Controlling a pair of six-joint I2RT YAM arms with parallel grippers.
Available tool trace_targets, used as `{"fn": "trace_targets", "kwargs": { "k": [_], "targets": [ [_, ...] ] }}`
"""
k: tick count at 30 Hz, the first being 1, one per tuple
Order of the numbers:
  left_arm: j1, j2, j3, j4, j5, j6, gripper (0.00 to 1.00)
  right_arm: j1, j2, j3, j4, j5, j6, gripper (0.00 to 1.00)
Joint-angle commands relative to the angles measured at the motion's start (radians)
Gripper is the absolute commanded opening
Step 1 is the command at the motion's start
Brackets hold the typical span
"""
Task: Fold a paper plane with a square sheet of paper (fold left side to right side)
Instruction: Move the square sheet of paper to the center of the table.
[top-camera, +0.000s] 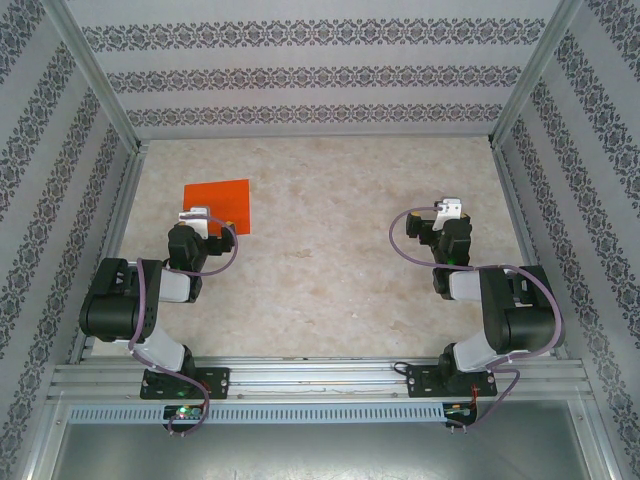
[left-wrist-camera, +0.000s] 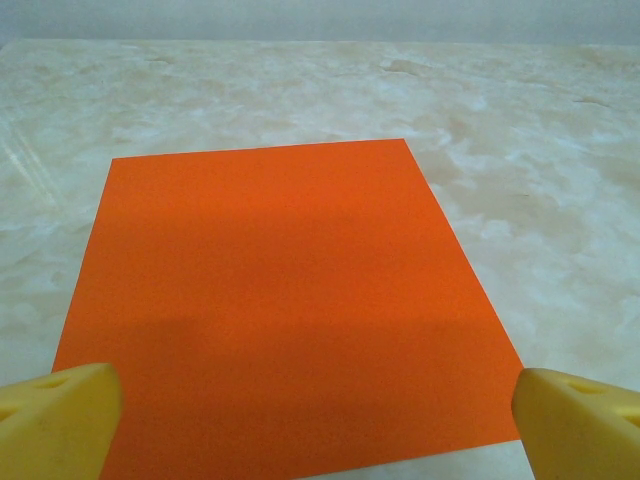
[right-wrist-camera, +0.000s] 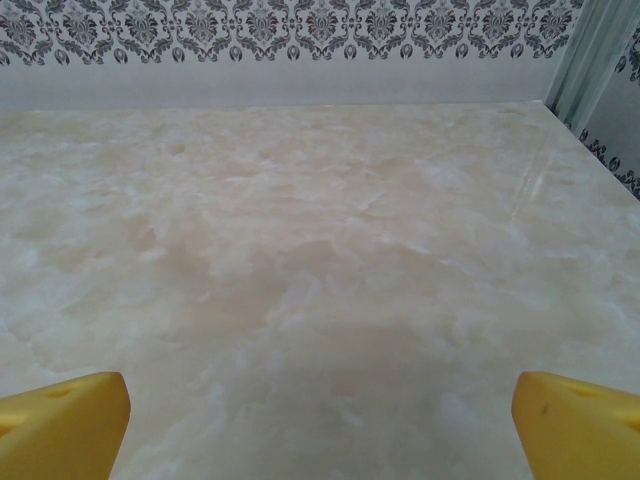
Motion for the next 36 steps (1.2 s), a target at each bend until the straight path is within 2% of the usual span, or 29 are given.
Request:
{"fn": "trace_targets", "kwargs": {
  "k": [1, 5, 7, 12, 16, 18, 22, 25, 27, 29, 36],
  "targets": [
    [0.010, -0.010, 0.016, -0.007, 0.002, 0.020, 1.00, -0.004, 0.012, -0.010, 0.035, -0.003, 0.005, 0.98],
    [0.010, -0.013, 0.013, -0.001, -0.024, 0.008, 1.00, -0.017, 0.003, -0.017, 0.040, -0.017, 0.019, 0.98],
    [0.010, -0.070, 0.013, -0.037, -0.055, 0.000, 1.00, -0.025, -0.035, -0.018, 0.008, -0.006, 0.036, 0.98],
    [0.010, -0.304, 0.095, -0.352, -0.118, -0.035, 1.00, -0.033, -0.236, -0.013, -0.208, 0.003, 0.060, 0.98],
    [0.012, -0.382, 0.261, -0.720, -0.115, -0.158, 1.00, -0.037, -0.395, 0.039, -0.512, -0.022, 0.163, 0.98],
    [0.013, -0.371, 0.347, -0.887, -0.076, -0.225, 1.00, -0.038, -0.463, 0.074, -0.668, -0.059, 0.231, 0.98],
    [0.015, -0.304, 0.461, -1.080, 0.056, -0.299, 1.00, -0.043, -0.570, 0.131, -0.911, -0.204, 0.361, 0.98],
    [0.015, -0.225, 0.557, -1.200, 0.154, -0.315, 0.91, -0.044, -0.620, 0.143, -0.993, -0.365, 0.421, 0.98],
    [0.015, -0.158, 0.619, -1.245, 0.258, -0.311, 0.81, -0.041, -0.648, 0.136, -1.014, -0.463, 0.465, 0.98],
    [0.015, -0.096, 0.673, -1.278, 0.315, -0.314, 0.72, -0.039, -0.669, 0.124, -1.024, -0.518, 0.500, 0.98],
    [0.016, 0.131, 0.820, -1.311, 0.277, -0.338, 0.53, -0.030, -0.736, 0.083, -1.076, -0.519, 0.523, 0.98]
  ]
}}
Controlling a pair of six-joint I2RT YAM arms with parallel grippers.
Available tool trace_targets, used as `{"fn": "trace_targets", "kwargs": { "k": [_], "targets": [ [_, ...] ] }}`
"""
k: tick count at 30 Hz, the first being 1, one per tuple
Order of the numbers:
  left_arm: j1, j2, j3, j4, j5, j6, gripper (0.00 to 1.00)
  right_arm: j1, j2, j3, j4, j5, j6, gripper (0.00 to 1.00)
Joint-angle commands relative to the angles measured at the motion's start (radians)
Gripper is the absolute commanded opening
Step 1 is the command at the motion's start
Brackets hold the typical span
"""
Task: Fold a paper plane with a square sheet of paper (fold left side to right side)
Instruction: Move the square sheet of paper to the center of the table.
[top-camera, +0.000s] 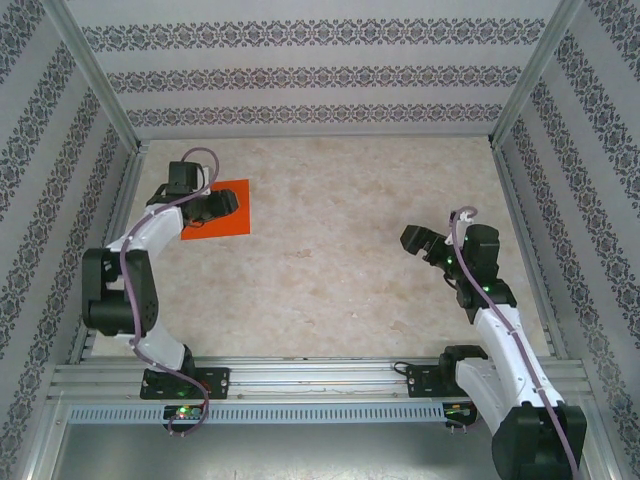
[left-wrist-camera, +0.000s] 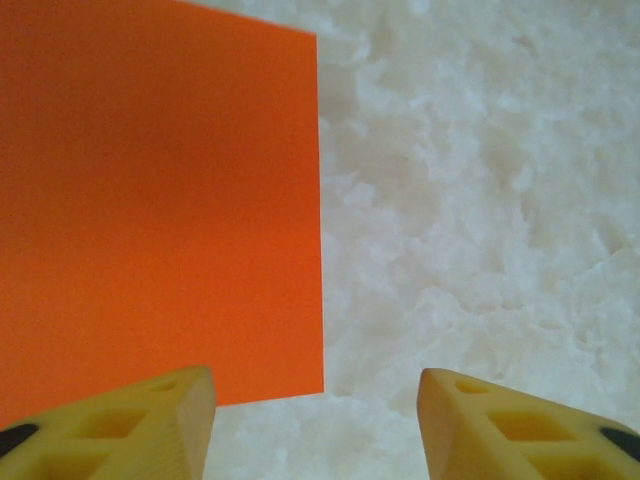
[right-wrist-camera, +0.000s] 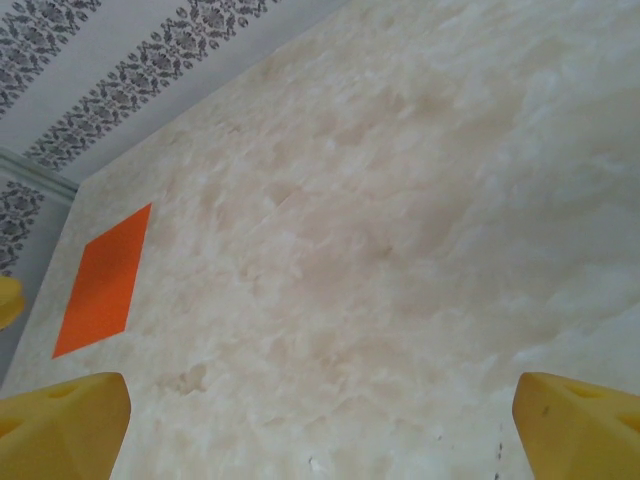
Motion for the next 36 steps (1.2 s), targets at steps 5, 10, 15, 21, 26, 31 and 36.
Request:
{"fn": "trace_targets", "kwargs": {
  "k": [5, 10, 15, 21, 26, 31, 36],
  "targets": [
    [0.014, 0.231, 0.198, -0.116, -0.006, -0.036, 0.50, 0.010, -0.051, -0.017, -0.093, -0.027, 0.022, 0.98],
    [0.014, 0.345, 0.283, -0.143, -0.015, -0.056, 0.47, 0.014, -0.077, -0.013, -0.118, -0.007, 0.013, 0.98],
    [0.013, 0.407, 0.316, -0.181, 0.006, -0.075, 0.38, 0.015, -0.091, -0.008, -0.135, 0.011, 0.010, 0.98],
    [0.008, 0.385, 0.232, -0.165, 0.025, -0.120, 0.31, 0.016, -0.087, 0.003, -0.155, 0.034, -0.001, 0.98],
    [-0.022, 0.327, 0.102, -0.122, 0.053, -0.165, 0.24, 0.017, -0.084, 0.013, -0.173, 0.050, -0.009, 0.98],
    [-0.082, 0.232, -0.080, -0.053, 0.071, -0.228, 0.23, 0.017, -0.091, 0.016, -0.194, 0.066, -0.015, 0.98],
    [-0.194, 0.122, -0.254, 0.029, 0.056, -0.329, 0.20, 0.019, -0.101, 0.013, -0.212, 0.086, -0.021, 0.98]
  ]
}}
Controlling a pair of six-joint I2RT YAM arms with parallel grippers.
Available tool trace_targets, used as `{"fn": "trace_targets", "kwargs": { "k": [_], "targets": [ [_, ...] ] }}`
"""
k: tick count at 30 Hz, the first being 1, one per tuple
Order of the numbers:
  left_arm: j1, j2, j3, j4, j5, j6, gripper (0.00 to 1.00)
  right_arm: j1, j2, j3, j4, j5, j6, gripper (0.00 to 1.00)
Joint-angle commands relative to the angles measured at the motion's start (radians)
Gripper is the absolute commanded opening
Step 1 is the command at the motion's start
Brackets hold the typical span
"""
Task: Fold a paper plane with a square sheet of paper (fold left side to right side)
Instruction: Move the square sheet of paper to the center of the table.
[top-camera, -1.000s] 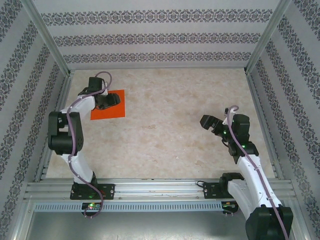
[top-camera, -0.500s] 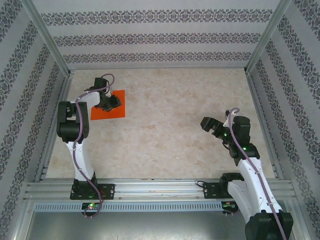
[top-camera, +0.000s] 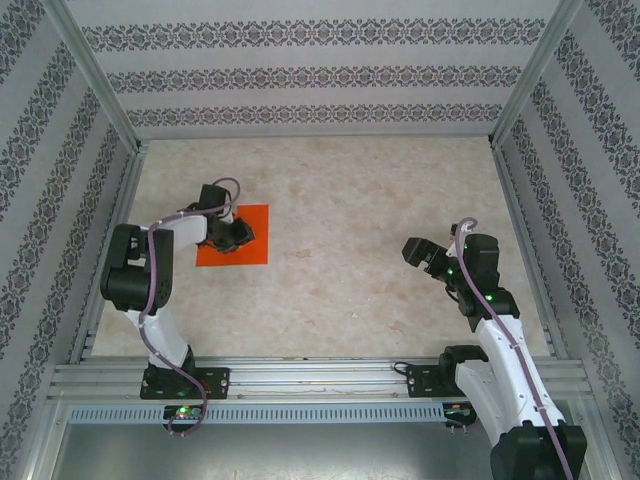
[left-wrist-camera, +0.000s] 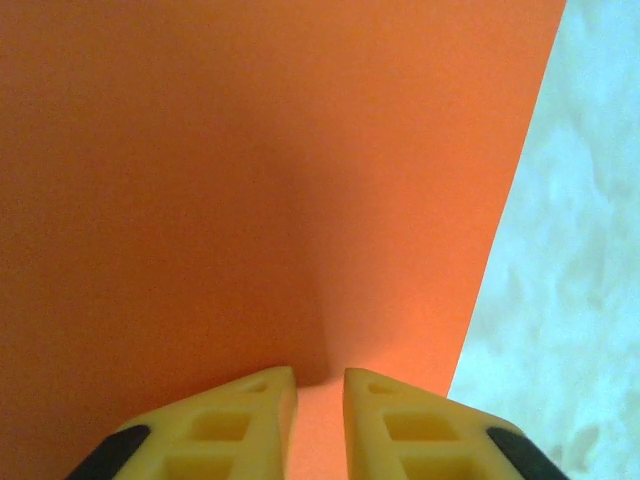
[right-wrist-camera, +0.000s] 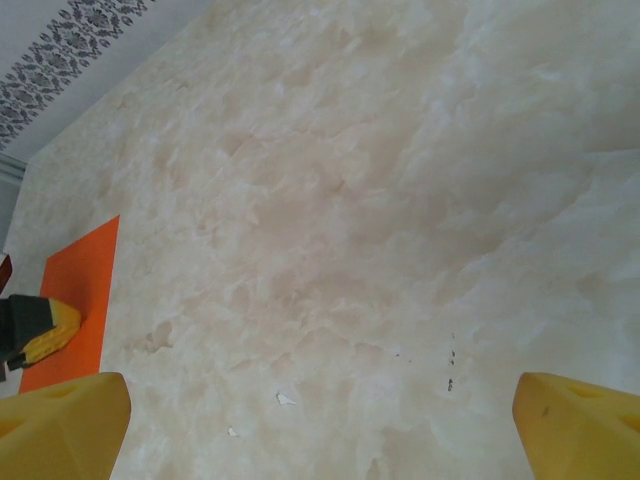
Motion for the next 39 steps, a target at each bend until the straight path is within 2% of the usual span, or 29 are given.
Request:
{"fn": "trace_targets", "kwargs": {
  "k": [1, 4, 11, 16, 22, 28, 32, 36, 39],
  "targets": [
    [-0.090, -0.040, -0.148, 0.016, -0.028, -0.127, 0.19, 0.012, -0.016, 0.021, -0.026, 0.031, -0.016, 0.98],
    [-0.185, -0.092, -0.247, 0.102, -0.062, -0.233, 0.18, 0.012, -0.015, 0.022, -0.040, 0.044, -0.020, 0.98],
    [-0.412, -0.119, -0.309, 0.188, -0.137, -0.399, 0.17, 0.015, 0.009, 0.045, -0.103, 0.092, -0.059, 0.98],
    [-0.501, -0.108, -0.301, 0.229, -0.189, -0.479, 0.15, 0.016, 0.019, 0.055, -0.122, 0.107, -0.063, 0.98],
    [-0.587, -0.060, -0.255, 0.303, -0.194, -0.551, 0.15, 0.019, 0.031, 0.070, -0.145, 0.120, -0.073, 0.98],
    [-0.608, -0.064, -0.213, 0.391, -0.150, -0.573, 0.17, 0.039, 0.082, 0.117, -0.184, 0.116, -0.080, 0.98],
    [-0.597, -0.155, -0.153, 0.268, -0.161, -0.461, 0.28, 0.096, 0.135, 0.152, -0.185, 0.159, -0.080, 0.98],
    [-0.561, -0.302, -0.146, 0.117, -0.210, -0.343, 0.39, 0.214, 0.221, 0.193, -0.155, 0.248, -0.077, 0.98],
    [-0.501, -0.394, -0.198, 0.063, -0.205, -0.300, 0.39, 0.337, 0.335, 0.245, -0.132, 0.330, -0.067, 0.98]
  ]
}}
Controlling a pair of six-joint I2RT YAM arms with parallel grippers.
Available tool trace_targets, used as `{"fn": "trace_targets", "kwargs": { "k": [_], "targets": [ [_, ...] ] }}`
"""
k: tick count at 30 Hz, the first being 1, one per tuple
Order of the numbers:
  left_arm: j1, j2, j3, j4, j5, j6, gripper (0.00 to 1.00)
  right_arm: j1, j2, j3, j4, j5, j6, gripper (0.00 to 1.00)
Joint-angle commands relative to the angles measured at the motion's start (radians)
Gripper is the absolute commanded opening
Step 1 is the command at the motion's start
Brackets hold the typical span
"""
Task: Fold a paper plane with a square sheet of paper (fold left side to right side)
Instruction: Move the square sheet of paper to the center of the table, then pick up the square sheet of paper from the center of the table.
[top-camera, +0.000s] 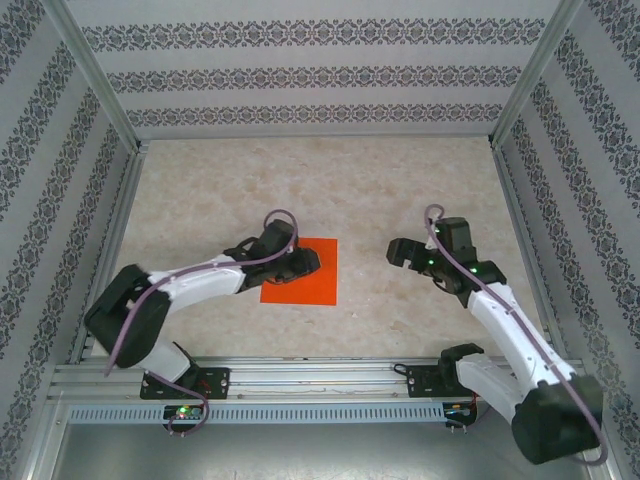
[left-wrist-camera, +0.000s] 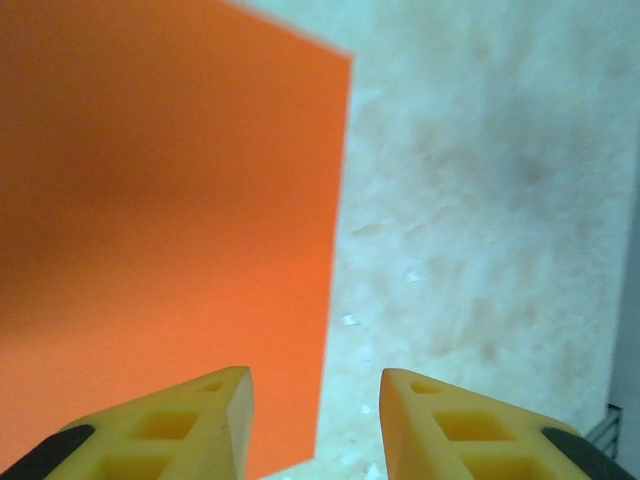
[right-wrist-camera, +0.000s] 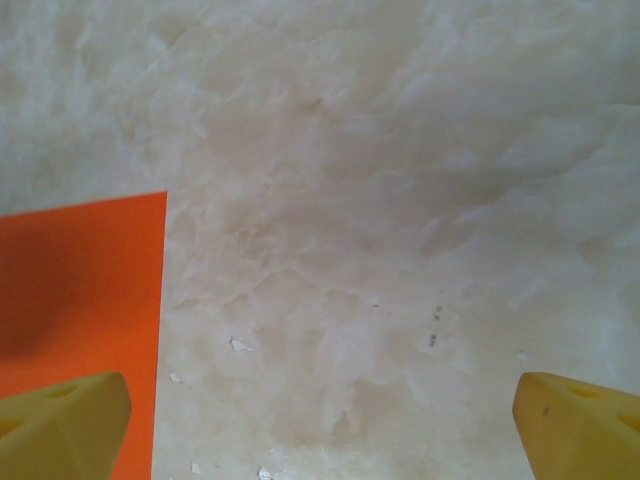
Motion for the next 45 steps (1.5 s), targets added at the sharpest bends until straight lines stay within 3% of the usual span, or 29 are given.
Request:
{"fn": "trace_targets", "kwargs": {
  "k": [1, 8, 19, 31, 45],
  "targets": [
    [0.068, -0.089, -0.047, -0.146, -0.027, 0.107, 0.37, 0.120, 0.118, 0.079, 0.034, 0.126, -0.002, 0.98],
    [0.202, -0.123, -0.148, -0.173, 0.116, 0.174, 0.23, 0.343, 0.515, 0.340, -0.004, 0.237, -0.003, 0.98],
    [0.224, -0.026, -0.164, -0.169, 0.175, 0.211, 0.16, 0.452, 0.910, 0.642, -0.036, 0.219, -0.001, 0.98],
    [0.224, 0.035, -0.181, -0.169, 0.165, 0.203, 0.12, 0.459, 1.052, 0.708, -0.062, 0.143, 0.000, 0.98],
    [0.223, 0.091, -0.178, -0.161, 0.166, 0.200, 0.11, 0.504, 1.048, 0.711, -0.077, 0.106, 0.010, 0.97]
  ]
}}
